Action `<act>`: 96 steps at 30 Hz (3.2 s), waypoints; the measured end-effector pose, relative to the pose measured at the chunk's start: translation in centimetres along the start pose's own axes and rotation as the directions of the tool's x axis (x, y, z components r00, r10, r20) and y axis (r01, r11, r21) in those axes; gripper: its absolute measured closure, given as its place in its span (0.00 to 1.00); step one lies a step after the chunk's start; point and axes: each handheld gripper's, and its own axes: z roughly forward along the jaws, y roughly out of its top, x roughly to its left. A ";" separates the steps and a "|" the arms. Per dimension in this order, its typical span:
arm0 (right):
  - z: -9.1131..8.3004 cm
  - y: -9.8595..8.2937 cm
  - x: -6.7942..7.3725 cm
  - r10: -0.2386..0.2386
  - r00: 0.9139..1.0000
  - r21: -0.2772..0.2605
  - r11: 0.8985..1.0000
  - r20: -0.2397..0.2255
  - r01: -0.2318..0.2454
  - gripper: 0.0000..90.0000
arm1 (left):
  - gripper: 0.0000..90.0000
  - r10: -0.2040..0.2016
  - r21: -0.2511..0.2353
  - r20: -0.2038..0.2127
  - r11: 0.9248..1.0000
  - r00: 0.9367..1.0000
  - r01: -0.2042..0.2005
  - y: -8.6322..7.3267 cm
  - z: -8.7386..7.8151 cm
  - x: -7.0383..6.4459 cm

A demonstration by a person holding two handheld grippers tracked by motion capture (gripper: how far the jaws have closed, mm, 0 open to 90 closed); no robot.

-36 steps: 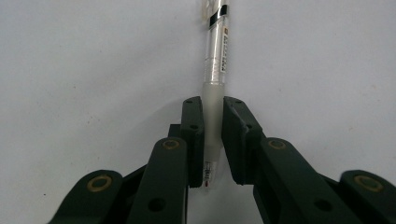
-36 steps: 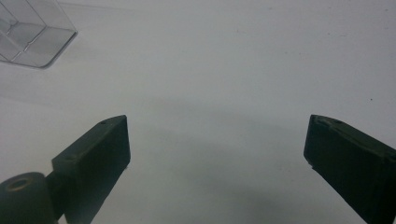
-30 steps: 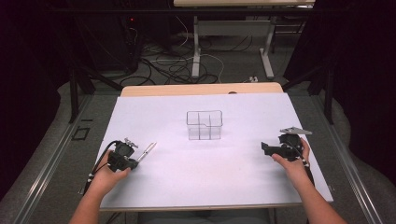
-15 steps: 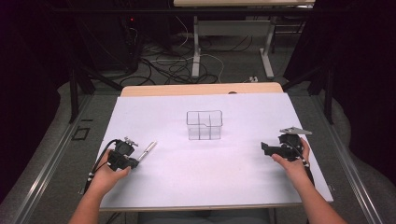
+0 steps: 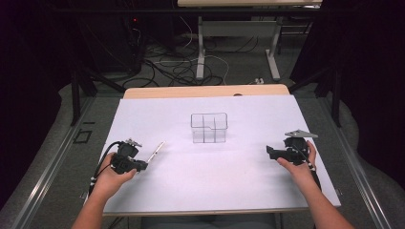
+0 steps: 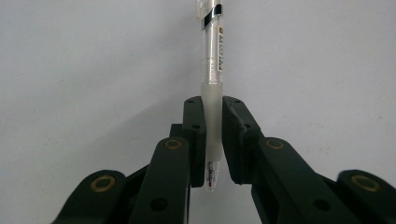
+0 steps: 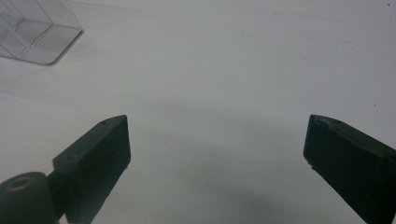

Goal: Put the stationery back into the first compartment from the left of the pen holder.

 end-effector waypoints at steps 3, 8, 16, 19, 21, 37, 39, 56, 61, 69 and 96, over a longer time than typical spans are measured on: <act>0.0 0.0 0.1 -0.011 1.000 -0.002 1.000 0.000 0.011 0.08 | 0.89 0.026 -0.005 0.014 1.000 1.000 -0.026 0.2 -0.1 -0.4; 0.0 0.1 0.5 -0.039 0.999 -0.002 0.999 -0.010 0.039 0.08 | 0.89 0.044 -0.003 0.032 0.999 0.999 -0.044 0.6 0.1 -1.2; -0.1 0.2 1.3 -0.090 0.996 -0.006 0.996 -0.026 0.090 0.12 | 0.89 0.076 -0.009 0.064 0.997 0.995 -0.075 1.4 0.6 -2.8; -0.1 0.2 1.5 -0.125 0.992 -0.016 0.992 -0.032 0.124 0.16 | 0.89 0.090 -0.011 0.071 0.996 0.993 -0.089 1.7 1.0 -3.5; -0.2 0.3 1.8 -0.129 0.991 -0.015 0.992 -0.040 0.128 0.17 | 0.89 0.103 -0.009 0.073 0.995 0.992 -0.102 2.0 1.2 -4.1; -0.6 0.6 4.8 -0.255 0.959 -0.029 0.967 -0.124 0.254 0.35 | 0.89 0.148 -0.023 0.125 0.989 0.981 -0.146 4.6 2.6 -7.1; -0.5 0.7 5.2 -0.265 0.953 -0.013 0.964 -0.147 0.266 0.37 | 0.89 0.149 -0.027 0.140 0.989 0.979 -0.147 5.0 2.7 -7.6; -0.4 1.6 9.3 -0.562 0.805 -0.056 0.825 -0.191 0.562 0.42 | 0.89 0.148 -0.036 0.204 0.989 0.968 -0.143 7.3 3.4 -8.7; -0.5 1.6 11.2 -0.691 0.701 -0.136 0.723 -0.175 0.678 0.43 | 0.89 0.128 -0.026 0.226 0.992 0.966 -0.125 7.8 3.9 -9.1; -0.2 1.5 13.4 -0.856 0.499 -0.175 0.516 -0.132 0.839 0.45 | 0.89 0.142 -0.025 0.237 0.990 0.961 -0.140 8.4 4.1 -9.7; 0.5 -1.2 18.5 -0.999 -0.015 -0.243 -0.024 0.039 0.970 0.54 | 0.89 0.120 0.012 0.275 0.992 0.954 -0.128 7.8 4.7 -10.4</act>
